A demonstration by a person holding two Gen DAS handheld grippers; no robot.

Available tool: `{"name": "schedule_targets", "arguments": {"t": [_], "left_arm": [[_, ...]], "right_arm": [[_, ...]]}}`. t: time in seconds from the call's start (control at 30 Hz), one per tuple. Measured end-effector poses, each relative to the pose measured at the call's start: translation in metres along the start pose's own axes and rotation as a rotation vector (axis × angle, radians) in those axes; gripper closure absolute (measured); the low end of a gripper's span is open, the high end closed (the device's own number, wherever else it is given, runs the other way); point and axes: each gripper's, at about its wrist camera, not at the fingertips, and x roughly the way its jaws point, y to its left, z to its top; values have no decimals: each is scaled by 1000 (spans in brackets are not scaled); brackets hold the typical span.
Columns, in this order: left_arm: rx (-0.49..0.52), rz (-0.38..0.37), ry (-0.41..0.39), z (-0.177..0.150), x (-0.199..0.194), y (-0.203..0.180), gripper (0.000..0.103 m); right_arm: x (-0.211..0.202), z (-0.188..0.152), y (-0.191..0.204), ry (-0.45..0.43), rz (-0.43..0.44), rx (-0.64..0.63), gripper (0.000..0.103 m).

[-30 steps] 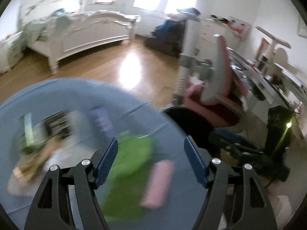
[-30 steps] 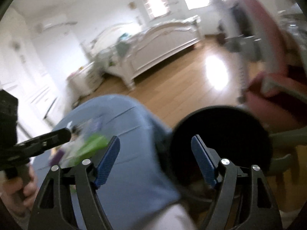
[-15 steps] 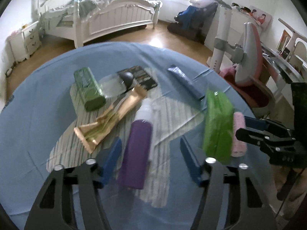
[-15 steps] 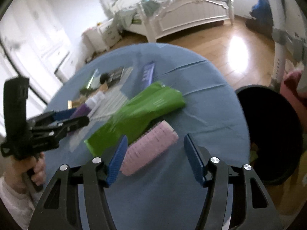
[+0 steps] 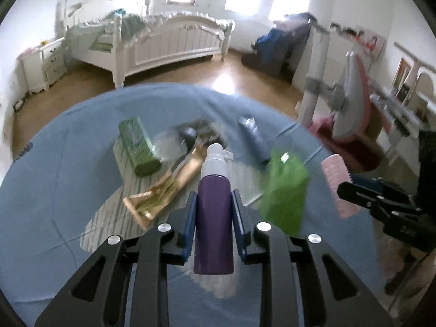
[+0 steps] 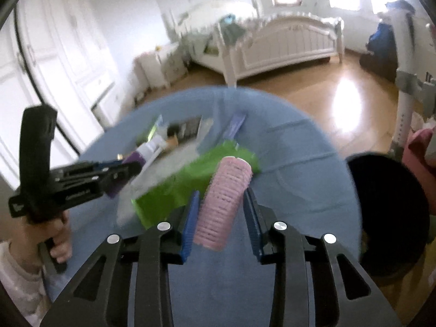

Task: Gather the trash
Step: 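Grasp the purple spray bottle with the left tool while the right tool grasps the pink hair roller, then carry the purple bottle and pink roller with both tools over the bin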

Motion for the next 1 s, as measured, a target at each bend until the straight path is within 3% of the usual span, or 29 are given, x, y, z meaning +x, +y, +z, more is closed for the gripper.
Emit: {"name": "schedule_targets", "arguments": {"t": [0.17,0.37,0.7,1.0], "left_arm": [[-28,-55,-76,20,-18,-31,78],[7,-163,-91,46,-7,-91,78],[142,-331,-68,71,45,-198,78],[169,-379,23,67,100,-242,78]], "right_arm": [[-30,6,-18,-131,-29,26,69],[-66,10,-53,-250,-106,62,69],[-97,-11,-140,-292,-264,150,69],[-94,-29,-203,-280,-319,232,69]]}}
